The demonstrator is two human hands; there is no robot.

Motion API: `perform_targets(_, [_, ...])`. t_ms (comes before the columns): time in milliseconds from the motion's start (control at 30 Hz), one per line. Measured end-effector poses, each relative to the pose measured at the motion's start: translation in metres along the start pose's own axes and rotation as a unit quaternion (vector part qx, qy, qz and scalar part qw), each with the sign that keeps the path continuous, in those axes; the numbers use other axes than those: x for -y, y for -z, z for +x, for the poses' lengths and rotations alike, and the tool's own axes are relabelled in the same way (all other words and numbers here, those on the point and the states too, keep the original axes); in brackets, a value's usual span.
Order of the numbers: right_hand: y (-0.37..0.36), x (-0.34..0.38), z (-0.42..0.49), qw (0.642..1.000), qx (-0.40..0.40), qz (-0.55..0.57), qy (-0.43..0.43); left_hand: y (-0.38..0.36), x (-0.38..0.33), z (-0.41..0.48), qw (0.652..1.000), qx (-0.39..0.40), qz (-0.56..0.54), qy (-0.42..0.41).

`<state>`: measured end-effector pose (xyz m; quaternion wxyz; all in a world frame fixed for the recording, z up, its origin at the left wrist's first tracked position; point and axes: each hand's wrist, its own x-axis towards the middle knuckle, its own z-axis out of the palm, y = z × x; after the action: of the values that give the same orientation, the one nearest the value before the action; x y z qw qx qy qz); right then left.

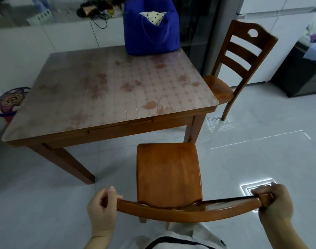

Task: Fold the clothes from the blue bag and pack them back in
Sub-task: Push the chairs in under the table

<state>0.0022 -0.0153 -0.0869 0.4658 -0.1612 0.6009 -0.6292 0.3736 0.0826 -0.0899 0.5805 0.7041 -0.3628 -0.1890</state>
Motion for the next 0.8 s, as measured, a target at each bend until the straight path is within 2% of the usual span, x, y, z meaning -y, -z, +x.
perform_targets(167, [-0.017, 0.009, 0.005, 0.999, 0.029, -0.012, 0.0, 0.014, 0.001, -0.011, 0.998, -0.053, -0.001, 0.035])
perform_targets(300, [-0.022, 0.01, 0.005, 0.999, 0.041, -0.012, -0.02, 0.014, 0.007, -0.02, 0.997, -0.063, 0.025, 0.049])
perform_targets(467, [-0.04, 0.006, 0.011, 0.997, 0.044, -0.016, -0.053, 0.012, 0.009, -0.002, 0.997, -0.061, 0.017, 0.048])
perform_targets(800, [-0.123, 0.002, 0.042, 0.997, 0.059, -0.011, -0.043, -0.014, 0.029, 0.06, 0.992, -0.111, 0.031, 0.056])
